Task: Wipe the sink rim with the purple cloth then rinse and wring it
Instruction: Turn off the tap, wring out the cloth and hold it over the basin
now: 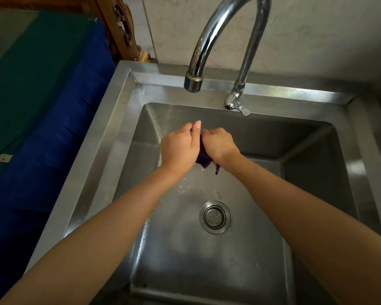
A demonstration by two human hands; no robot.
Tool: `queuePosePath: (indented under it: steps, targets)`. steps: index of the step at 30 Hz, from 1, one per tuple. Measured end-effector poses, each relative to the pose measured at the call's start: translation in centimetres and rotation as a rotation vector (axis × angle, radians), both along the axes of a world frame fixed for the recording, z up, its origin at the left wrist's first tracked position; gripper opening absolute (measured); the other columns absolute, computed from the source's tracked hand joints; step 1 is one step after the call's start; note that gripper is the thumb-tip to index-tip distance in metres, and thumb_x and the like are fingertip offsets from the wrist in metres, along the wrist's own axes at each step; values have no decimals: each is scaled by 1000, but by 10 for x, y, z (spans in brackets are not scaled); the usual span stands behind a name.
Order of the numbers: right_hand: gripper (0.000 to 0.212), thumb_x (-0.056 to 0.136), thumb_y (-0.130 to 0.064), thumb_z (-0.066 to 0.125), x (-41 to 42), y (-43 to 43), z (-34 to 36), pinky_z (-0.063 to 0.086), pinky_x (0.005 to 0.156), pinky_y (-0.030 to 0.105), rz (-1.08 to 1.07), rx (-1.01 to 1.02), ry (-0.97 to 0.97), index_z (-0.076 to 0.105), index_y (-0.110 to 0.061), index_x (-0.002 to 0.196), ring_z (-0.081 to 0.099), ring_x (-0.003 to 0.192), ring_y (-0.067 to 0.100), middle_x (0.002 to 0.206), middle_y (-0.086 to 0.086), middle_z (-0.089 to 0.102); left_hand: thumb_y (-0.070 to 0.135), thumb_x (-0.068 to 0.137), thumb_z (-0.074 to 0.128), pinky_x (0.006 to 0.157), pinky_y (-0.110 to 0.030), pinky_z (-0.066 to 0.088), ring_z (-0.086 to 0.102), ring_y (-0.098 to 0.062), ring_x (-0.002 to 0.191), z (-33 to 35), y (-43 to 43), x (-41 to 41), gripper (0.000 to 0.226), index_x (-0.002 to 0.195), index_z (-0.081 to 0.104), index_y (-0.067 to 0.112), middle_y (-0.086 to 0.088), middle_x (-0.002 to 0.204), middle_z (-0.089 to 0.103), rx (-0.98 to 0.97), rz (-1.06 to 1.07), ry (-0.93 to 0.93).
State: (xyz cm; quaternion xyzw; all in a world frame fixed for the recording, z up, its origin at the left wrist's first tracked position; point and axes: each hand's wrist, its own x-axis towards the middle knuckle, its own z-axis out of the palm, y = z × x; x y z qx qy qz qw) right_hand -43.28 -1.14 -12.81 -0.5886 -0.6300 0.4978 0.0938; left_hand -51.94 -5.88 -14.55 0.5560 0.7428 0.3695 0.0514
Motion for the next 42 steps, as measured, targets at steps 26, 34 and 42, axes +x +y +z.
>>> queuePosePath:
  steps: [26, 34, 42]
  targets:
    - [25, 75, -15, 61, 25, -31, 16, 31, 41, 23, 258, -24, -98, 45, -10, 56, 42, 43, 18, 50, 2, 49, 38, 99, 32, 53, -33, 37, 51, -25, 59, 33, 16, 3, 55, 55, 51, 9, -6, 55, 53, -473, -109, 53]
    - [34, 75, 0, 45, 38, -47, 10, 10, 33, 6, -30, -765, 684, 30, -15, 49, 18, 28, 4, 38, -4, 29, 30, 97, 44, 62, -27, 38, 48, -11, 51, 36, 18, 1, 50, 51, 57, 17, 2, 46, 50, -318, -333, -321]
    - [27, 68, -8, 43, 43, -61, 7, 8, 31, 14, -146, -900, 1052, 33, -17, 44, 22, 25, 1, 37, -7, 28, 26, 95, 47, 52, -17, 38, 44, -8, 46, 28, 13, 12, 49, 49, 56, 13, 0, 46, 48, -200, -323, -783]
